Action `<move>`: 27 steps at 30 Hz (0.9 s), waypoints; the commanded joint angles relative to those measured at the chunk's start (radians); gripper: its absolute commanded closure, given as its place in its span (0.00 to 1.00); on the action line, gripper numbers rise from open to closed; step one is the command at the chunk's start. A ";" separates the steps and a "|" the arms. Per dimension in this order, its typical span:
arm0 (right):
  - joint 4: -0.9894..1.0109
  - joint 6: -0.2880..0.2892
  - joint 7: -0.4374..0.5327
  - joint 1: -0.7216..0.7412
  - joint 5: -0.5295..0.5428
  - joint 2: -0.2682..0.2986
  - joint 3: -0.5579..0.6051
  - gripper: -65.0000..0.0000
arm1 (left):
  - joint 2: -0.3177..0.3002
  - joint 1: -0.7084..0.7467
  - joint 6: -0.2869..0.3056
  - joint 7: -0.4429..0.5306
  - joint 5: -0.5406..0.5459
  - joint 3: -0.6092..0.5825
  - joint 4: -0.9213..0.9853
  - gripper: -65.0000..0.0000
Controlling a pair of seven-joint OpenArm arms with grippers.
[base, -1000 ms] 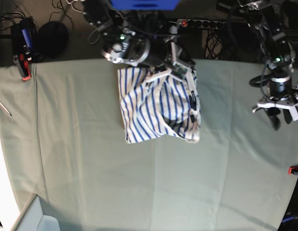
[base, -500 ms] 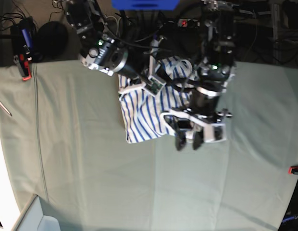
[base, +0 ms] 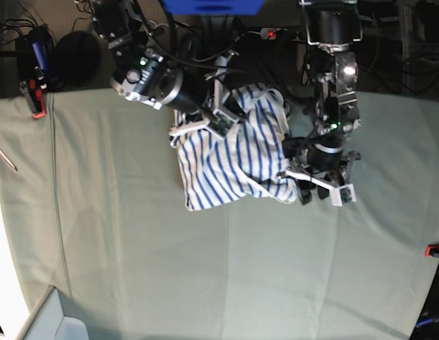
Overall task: Layout the t-shirt on the table in an organized manner, then fold the t-shirt properly
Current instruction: 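Grasp the folded shirt's edge with the left gripper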
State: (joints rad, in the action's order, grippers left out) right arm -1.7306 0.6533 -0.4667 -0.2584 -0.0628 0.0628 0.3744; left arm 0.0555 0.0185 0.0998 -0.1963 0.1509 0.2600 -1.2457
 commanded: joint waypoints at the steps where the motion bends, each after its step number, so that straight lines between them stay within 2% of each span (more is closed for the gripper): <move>1: -0.016 -0.013 0.023 0.005 0.019 -0.005 0.001 1.00 | 0.004 -0.015 0.007 0.016 0.002 0.003 -0.006 0.64; 7: -0.010 -0.013 0.023 0.006 0.017 -0.005 -0.001 1.00 | -0.001 -0.025 0.007 0.016 0.002 0.009 0.002 0.64; 11: -0.044 -0.014 0.024 0.011 0.017 -0.005 -0.030 1.00 | -0.035 -0.025 0.007 0.016 0.028 0.060 -0.007 0.63; 16: -0.061 -0.014 0.026 0.015 0.021 -0.011 -0.150 1.00 | -0.110 0.022 0.005 0.002 0.237 0.074 -0.090 0.63; 20: -0.059 -0.011 0.024 0.034 0.022 -0.008 -0.236 1.00 | -0.167 0.085 0.005 -0.125 0.407 0.020 -0.199 0.63; 22: -0.059 -0.011 0.024 0.035 0.022 -0.008 -0.271 1.00 | -0.165 0.116 0.001 -0.196 0.487 0.009 -0.237 0.56; 27: -0.059 -0.010 0.024 0.035 0.022 -0.007 -0.320 1.00 | -0.131 0.176 0.001 -0.305 0.583 0.009 -0.269 0.24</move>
State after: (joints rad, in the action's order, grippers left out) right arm -1.7729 0.6525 -0.4698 -0.2321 -0.0555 0.0551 0.0540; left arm -0.0719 0.2035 0.0891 -0.5175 0.7174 0.2668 -1.4940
